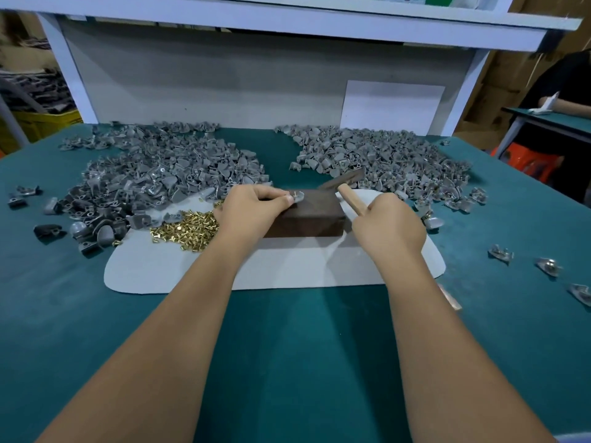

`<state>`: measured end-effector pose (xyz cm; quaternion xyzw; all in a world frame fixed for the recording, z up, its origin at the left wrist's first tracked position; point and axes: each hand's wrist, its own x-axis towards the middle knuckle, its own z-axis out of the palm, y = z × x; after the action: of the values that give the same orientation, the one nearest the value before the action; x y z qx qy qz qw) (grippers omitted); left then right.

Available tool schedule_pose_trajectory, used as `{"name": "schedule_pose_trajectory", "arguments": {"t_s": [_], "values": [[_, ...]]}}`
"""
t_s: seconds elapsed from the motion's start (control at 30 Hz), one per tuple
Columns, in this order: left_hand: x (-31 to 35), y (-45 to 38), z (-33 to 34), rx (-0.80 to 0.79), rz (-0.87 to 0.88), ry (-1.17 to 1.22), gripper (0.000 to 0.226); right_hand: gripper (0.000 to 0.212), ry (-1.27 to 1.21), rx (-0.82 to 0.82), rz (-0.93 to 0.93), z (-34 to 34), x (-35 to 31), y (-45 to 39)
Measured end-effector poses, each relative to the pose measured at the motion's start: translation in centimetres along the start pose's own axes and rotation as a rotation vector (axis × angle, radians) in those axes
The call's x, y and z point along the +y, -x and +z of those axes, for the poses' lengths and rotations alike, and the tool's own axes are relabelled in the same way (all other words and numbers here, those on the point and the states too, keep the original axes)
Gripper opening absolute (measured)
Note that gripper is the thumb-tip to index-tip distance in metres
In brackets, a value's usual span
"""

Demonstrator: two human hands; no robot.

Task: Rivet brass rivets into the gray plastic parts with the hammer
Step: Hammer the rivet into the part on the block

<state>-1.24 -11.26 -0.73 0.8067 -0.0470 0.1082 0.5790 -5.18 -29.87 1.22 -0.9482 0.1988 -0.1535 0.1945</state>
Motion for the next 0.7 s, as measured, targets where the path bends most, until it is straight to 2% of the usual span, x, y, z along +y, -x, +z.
{"name": "schedule_pose_trajectory", "arguments": {"t_s": [0.17,0.33,0.47,0.7], "values": [[-0.43,-0.24,-0.53,-0.082,-0.007,0.030,0.011,0.009,0.101,0.025,-0.052,0.31,-0.04,0.41],[-0.45,-0.20,-0.72,-0.082,0.000,0.025,0.012,0.007,0.134,0.034,-0.087,0.42,-0.10,0.83],[-0.39,-0.10,-0.76,-0.087,0.020,0.012,0.011,0.019,0.152,0.039,-0.095,0.71,-0.10,0.89],[-0.28,0.03,-0.66,-0.083,0.003,0.042,0.007,0.021,0.141,0.023,-0.076,0.82,-0.08,0.77]]}}
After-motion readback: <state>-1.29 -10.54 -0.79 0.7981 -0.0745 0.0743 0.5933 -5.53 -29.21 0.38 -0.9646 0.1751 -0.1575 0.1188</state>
